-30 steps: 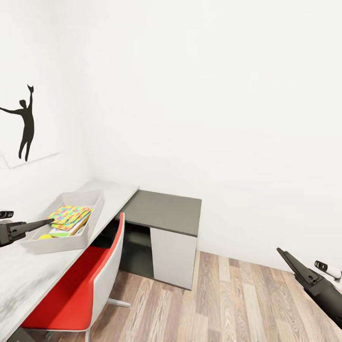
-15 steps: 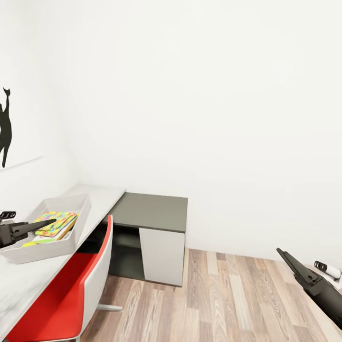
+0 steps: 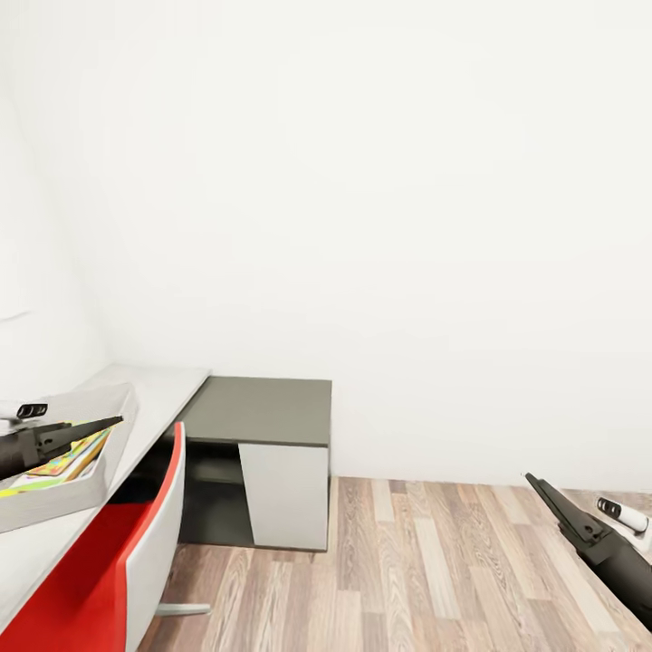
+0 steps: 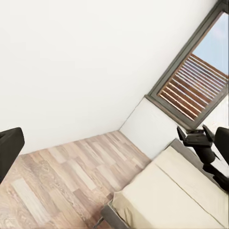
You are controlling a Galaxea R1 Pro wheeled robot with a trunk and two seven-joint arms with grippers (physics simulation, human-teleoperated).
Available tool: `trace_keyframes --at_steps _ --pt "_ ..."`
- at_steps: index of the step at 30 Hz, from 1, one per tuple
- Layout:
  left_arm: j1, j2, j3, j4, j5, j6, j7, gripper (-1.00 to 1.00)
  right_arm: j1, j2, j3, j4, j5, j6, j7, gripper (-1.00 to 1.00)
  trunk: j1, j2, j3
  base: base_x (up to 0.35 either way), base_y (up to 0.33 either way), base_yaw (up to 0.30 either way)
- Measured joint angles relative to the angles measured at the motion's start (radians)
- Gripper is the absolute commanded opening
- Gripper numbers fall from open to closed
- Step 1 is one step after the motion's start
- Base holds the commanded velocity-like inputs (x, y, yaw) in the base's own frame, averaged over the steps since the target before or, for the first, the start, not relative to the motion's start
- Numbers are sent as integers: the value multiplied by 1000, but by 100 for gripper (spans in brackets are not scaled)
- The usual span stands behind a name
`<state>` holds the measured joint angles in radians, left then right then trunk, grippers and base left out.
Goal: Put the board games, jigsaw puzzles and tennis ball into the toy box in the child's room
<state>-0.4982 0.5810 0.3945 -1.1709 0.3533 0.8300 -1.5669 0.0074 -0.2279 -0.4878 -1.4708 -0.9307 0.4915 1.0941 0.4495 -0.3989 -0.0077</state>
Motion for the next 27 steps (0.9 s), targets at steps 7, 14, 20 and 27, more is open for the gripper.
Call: trace_keyframes --at_steps 7,14,20,27 --pt "0 -22 -4 -8 -2 0 0 100 0 2 1 0 17 0 -1 100 0 -1 8 0 0 -220" --pt "0 -65 -57 -8 -12 -7 0 100 -2 5 4 -5 23 -2 -74 100 0 -1 16 0 0 -217" --pt "-8 -177 -155 0 -111 -3 221 100 -11 6 121 -10 75 0 -446 100 0 0 20 0 0 -76" --pt "-13 -305 -171 62 -142 2 625 100 -129 8 360 39 81 8 -887 100 0 0 20 0 0 -7"
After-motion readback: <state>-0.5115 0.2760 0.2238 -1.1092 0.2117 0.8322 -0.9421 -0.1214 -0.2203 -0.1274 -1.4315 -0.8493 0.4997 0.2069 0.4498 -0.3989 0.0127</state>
